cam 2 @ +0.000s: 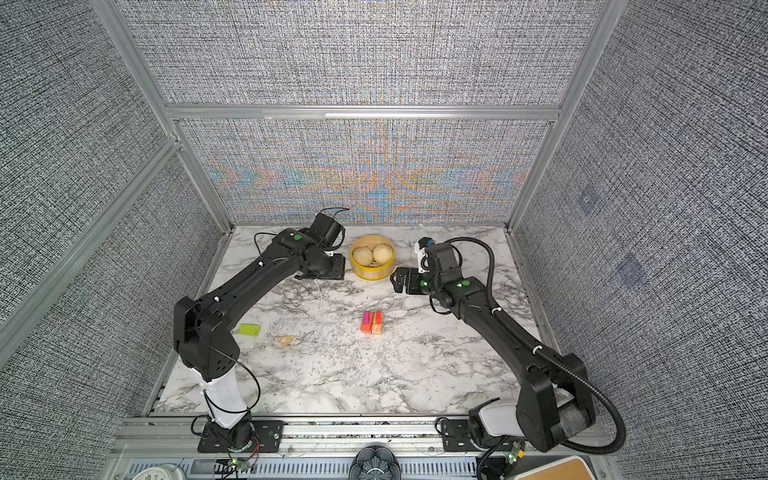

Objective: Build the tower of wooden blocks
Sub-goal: 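Carry the wooden block over the block stack while the right gripper withdraws, then lower the wooden block onto the red and magenta blocks with the left gripper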

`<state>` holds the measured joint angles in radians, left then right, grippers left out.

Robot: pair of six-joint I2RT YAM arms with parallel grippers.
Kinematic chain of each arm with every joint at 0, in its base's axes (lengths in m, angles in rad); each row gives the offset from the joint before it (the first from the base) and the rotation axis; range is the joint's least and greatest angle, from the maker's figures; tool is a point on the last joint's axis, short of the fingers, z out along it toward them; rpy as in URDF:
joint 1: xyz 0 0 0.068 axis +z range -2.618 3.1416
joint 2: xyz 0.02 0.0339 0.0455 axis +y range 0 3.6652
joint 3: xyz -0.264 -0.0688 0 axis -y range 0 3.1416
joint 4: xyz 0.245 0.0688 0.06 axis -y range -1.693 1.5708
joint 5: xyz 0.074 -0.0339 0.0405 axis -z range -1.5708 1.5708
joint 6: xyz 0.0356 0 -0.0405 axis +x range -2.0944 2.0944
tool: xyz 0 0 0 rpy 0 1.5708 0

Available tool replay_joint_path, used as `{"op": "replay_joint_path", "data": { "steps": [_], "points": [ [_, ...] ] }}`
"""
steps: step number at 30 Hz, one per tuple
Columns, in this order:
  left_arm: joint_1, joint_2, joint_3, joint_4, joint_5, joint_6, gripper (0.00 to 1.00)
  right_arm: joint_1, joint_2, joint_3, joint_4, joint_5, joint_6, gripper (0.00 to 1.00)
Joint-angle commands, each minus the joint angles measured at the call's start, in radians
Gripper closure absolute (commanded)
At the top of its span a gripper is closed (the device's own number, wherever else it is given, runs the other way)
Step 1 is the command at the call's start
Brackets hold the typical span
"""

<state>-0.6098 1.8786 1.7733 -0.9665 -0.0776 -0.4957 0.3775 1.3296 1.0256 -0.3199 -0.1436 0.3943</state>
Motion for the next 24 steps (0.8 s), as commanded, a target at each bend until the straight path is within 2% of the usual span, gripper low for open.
{"op": "replay_joint_path", "data": {
  "steps": [1, 8, 14, 24],
  "points": [
    [-0.023, 0.035, 0.031, 0.013, 0.014, -0.027, 0.43, -0.026, -0.036, -0.061, -0.014, 0.081, 0.034, 0.01],
    [-0.101, 0.102, 0.077, 0.019, 0.037, -0.05, 0.43, -0.097, -0.079, -0.133, -0.011, 0.088, 0.072, 0.01],
    [-0.153, 0.13, 0.037, 0.042, 0.017, -0.117, 0.43, -0.13, -0.084, -0.155, -0.005, 0.092, 0.123, 0.01],
    [-0.209, 0.113, -0.081, 0.117, 0.03, -0.179, 0.43, -0.138, -0.069, -0.16, 0.0, 0.087, 0.129, 0.01]
  ]
}}
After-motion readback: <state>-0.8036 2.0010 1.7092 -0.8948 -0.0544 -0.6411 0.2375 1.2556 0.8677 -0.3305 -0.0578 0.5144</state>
